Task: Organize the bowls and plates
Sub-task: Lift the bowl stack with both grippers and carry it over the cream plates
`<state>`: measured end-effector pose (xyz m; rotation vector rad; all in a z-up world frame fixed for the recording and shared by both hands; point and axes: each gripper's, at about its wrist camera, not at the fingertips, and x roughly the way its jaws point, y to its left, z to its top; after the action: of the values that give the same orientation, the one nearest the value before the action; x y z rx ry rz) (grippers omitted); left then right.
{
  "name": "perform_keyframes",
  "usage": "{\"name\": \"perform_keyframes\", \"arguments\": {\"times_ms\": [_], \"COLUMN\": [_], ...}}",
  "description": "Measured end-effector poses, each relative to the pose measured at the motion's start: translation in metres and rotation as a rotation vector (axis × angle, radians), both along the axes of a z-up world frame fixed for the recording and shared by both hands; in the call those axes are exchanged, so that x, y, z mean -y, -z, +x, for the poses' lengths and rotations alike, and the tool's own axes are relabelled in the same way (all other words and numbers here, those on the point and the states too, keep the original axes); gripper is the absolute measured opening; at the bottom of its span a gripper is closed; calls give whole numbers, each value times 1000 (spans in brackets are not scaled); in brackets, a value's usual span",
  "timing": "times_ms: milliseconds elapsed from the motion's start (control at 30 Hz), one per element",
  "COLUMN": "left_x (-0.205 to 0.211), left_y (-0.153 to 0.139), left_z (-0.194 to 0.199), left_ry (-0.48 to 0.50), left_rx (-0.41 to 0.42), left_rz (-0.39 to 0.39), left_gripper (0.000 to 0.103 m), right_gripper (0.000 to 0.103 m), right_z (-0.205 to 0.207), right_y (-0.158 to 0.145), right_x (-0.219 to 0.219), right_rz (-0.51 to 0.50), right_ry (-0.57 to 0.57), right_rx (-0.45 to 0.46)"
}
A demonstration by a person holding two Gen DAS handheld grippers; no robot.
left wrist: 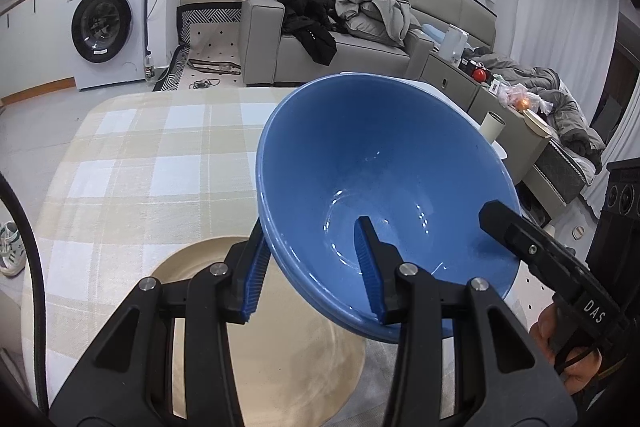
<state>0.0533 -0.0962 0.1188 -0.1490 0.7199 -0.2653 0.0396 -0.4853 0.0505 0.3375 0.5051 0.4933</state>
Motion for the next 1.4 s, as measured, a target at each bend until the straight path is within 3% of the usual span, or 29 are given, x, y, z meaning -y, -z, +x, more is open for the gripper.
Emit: {"name": "perform_keyframes", "arguments": {"times_ms": [667, 1400], "left_x": [-59, -101], "left_y": [-3, 20], "left_z": [-46, -49], "left_ry": [-54, -87], "left_rx": [18, -3], "left_rz": [-15, 1], "left_gripper": [39, 39], "right_gripper": [51, 51], "right_z": [-14, -5], "right_y": [-4, 15], "right_x": [-50, -85], "right_rz": [-54, -77], "right_ry": [-89, -166], "right_rx": [40, 20]}}
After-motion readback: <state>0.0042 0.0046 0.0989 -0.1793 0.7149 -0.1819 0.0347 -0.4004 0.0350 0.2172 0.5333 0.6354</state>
